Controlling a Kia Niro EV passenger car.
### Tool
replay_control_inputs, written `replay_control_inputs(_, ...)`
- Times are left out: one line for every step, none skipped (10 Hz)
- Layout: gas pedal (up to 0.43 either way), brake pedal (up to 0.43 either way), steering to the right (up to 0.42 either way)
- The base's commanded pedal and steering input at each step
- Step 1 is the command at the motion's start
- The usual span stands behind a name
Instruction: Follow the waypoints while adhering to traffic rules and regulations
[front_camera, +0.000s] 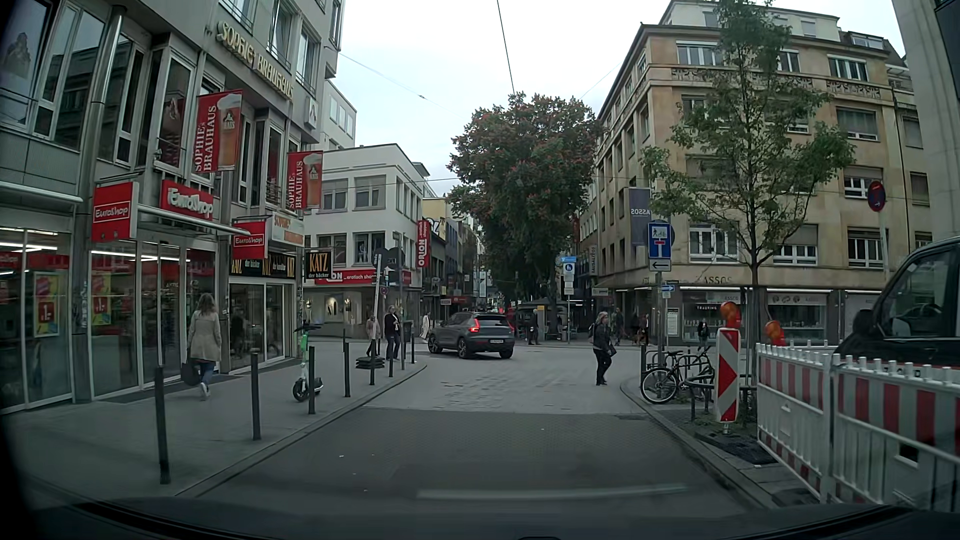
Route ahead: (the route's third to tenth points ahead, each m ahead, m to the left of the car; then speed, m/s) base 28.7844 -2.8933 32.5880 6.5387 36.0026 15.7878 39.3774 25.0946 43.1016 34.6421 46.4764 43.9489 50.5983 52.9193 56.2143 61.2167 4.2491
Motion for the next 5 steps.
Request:
replay_control_inputs(0.000,0.000,0.024)
replay_control_inputs(0.000,0.000,0.024)
replay_control_inputs(0.000,0.000,0.024)
replay_control_inputs(0.000,0.000,0.024)
replay_control_inputs(0.000,0.000,0.024)
